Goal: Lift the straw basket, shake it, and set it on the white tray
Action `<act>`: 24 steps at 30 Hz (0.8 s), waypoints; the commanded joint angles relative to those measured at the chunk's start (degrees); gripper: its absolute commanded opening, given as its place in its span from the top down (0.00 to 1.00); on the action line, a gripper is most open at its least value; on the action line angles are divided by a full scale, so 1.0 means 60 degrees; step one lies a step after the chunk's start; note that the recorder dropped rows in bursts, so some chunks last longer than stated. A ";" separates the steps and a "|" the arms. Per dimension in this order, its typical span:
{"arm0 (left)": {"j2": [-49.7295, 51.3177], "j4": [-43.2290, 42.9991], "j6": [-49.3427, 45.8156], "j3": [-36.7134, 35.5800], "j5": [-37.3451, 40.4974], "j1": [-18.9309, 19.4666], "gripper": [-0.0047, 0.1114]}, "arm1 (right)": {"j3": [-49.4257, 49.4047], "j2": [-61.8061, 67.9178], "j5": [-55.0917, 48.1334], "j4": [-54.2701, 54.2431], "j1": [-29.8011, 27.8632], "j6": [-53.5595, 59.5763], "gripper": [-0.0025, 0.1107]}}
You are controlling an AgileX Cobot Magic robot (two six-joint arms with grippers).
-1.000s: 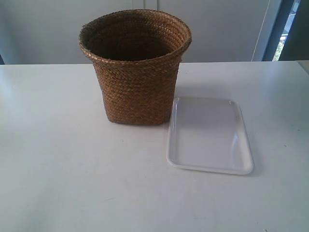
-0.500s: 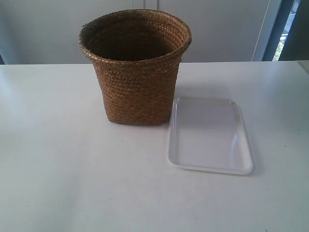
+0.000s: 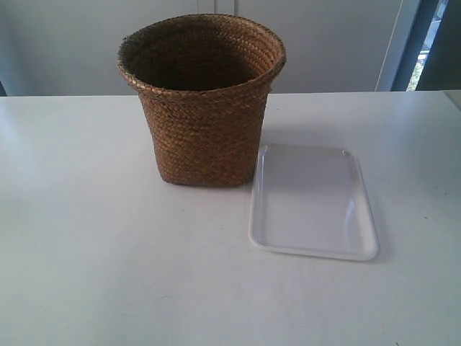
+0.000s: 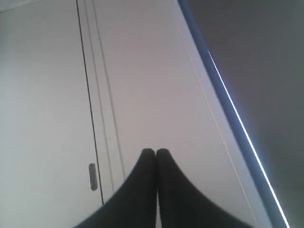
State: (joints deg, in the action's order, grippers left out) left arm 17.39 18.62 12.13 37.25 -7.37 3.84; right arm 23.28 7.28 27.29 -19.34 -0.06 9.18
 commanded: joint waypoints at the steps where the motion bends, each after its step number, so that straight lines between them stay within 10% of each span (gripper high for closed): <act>1: 0.1438 -0.0304 -0.0085 0.1346 0.1339 0.0015 0.96 | 0.1546 0.1735 -0.1905 0.0340 -0.0053 0.0290 0.98; 24: 0.9697 0.1553 -0.3478 0.8237 0.9422 0.0015 0.96 | 1.0279 1.1191 -1.2512 0.0270 -0.0053 0.0072 0.97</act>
State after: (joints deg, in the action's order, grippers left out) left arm 71.12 27.37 -9.98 81.80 43.74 3.84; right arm 80.51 70.43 -42.75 -17.24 -0.06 9.64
